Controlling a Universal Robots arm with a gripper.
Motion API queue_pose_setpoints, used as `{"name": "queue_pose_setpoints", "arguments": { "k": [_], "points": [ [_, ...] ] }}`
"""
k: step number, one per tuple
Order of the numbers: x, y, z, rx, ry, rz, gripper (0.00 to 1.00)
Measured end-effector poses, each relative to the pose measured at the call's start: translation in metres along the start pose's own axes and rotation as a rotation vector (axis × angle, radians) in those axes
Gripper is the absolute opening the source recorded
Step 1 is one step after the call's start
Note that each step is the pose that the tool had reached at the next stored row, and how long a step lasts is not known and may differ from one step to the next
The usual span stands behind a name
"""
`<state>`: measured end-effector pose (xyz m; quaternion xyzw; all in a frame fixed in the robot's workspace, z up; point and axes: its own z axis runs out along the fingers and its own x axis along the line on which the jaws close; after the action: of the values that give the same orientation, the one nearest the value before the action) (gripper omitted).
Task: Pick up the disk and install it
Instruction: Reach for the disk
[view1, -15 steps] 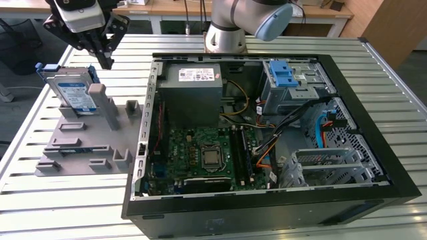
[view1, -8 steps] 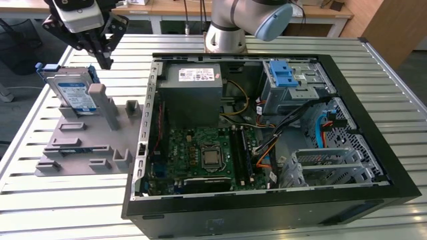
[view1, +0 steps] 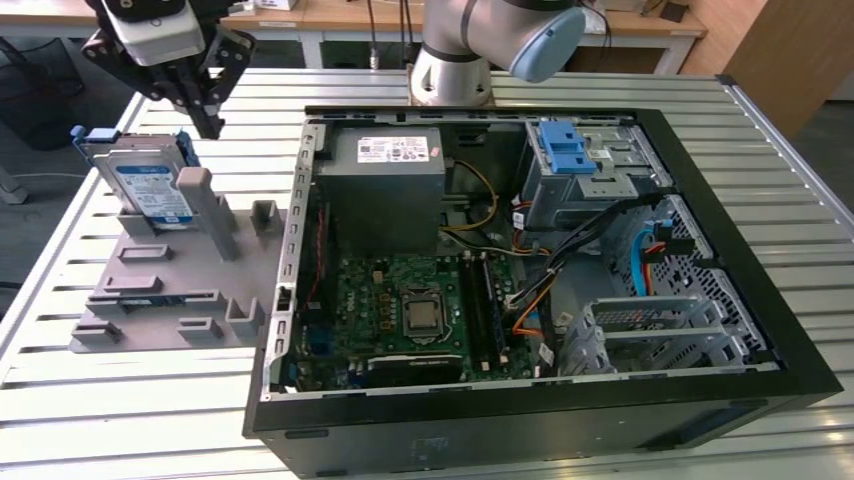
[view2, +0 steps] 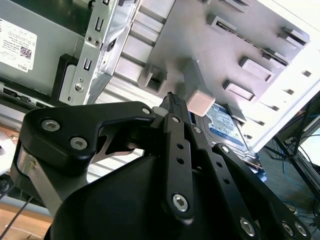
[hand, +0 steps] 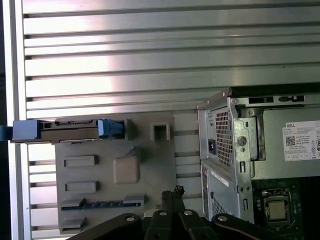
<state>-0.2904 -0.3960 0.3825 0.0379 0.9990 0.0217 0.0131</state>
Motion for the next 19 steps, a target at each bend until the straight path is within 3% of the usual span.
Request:
{"name": "queue_pose_setpoints", "arguments": {
  "k": [19],
  "points": [
    [0.0059, -0.0004, 0.0004, 0.0, 0.0, 0.0, 0.11]
  ]
}}
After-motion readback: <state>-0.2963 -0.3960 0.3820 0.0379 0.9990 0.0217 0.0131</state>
